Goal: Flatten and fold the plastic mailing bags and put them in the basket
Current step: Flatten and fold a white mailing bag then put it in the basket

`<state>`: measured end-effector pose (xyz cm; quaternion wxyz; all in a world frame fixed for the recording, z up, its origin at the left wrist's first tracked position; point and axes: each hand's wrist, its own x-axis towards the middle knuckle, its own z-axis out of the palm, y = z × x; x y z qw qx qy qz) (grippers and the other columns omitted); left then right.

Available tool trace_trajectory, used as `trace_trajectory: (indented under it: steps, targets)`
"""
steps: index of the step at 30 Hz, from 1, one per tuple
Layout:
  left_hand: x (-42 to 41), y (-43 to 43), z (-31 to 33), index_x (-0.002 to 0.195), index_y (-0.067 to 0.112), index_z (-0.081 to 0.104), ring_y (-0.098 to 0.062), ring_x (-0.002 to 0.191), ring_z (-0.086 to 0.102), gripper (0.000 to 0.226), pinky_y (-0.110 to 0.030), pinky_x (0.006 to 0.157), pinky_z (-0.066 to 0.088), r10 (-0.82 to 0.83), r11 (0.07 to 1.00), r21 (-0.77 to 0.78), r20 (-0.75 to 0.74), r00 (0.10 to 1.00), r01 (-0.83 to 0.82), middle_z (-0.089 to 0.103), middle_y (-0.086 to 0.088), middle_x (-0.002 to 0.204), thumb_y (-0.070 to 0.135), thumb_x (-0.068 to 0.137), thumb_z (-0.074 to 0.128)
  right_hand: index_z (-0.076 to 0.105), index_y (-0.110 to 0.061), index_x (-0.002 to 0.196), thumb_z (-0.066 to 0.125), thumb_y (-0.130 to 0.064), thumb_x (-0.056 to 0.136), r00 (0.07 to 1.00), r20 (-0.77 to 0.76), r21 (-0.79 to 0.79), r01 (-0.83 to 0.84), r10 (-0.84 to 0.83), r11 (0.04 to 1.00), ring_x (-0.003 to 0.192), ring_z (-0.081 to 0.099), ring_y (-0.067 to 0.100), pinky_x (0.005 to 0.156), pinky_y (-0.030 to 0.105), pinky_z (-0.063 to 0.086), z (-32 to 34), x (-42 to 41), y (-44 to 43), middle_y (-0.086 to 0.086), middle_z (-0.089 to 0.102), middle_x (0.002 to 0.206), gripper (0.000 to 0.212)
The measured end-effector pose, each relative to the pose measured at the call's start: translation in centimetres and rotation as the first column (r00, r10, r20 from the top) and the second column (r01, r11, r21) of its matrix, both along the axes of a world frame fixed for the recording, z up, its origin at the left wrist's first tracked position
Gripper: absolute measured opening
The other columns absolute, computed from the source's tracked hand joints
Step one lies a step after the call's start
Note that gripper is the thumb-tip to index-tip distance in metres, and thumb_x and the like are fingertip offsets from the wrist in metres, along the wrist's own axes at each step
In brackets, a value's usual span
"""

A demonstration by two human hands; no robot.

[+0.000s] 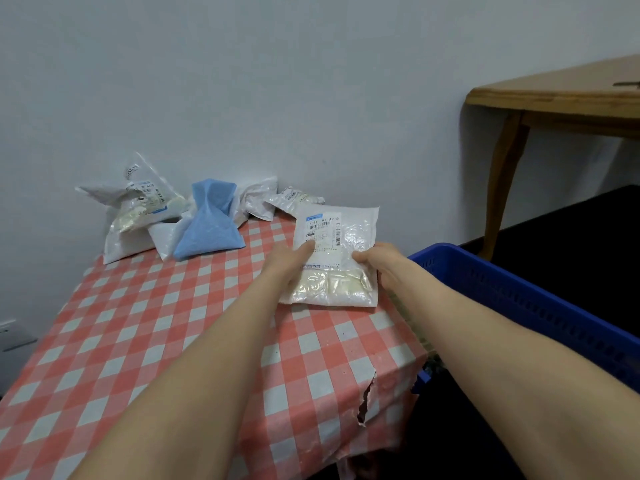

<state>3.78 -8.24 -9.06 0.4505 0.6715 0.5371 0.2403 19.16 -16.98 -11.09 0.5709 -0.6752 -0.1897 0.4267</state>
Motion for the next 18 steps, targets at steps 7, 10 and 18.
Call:
trace_trajectory:
  steps: [7,10,18]
  targets:
    - [1.5,-0.8,1.3,0.105,0.001,0.060,-0.022,0.062,0.065,0.037,-0.030,0.046,0.049,0.047,0.955,-0.295,0.203,0.978,0.016,0.068,-0.009,0.079,0.023,0.079,0.076,0.060,-0.004,0.113,0.068,0.001,0.084,0.998,-0.056,-0.007,-0.029,0.029,1.000,0.098,0.067,0.032,0.090,0.051,0.053,-0.3,1.6,-0.8,0.014,0.069,0.108,0.030]
    - [2.2,-1.2,1.5,0.096,0.004,0.059,-0.020,0.057,0.063,0.020,-0.027,0.039,0.047,0.055,0.955,-0.295,0.250,0.967,0.022,0.065,-0.008,0.072,0.011,0.083,0.072,0.062,-0.005,0.105,0.069,0.000,0.084,0.998,-0.059,-0.002,-0.021,0.021,1.000,0.097,0.068,0.032,0.090,0.050,0.053,-0.5,2.0,-1.0,0.013,0.069,0.108,0.023]
    - [5.6,-1.2,1.9,0.101,-0.002,0.059,-0.023,0.062,0.060,0.022,-0.037,0.058,0.051,0.053,0.984,-0.177,0.186,0.981,-0.019,0.065,-0.011,0.081,0.007,0.085,0.070,0.061,-0.007,0.099,0.065,0.000,0.087,0.994,-0.080,0.020,0.082,-0.080,0.996,0.099,0.067,0.032,0.090,0.052,0.053,-0.2,4.5,-2.5,0.014,0.068,0.108,0.015]
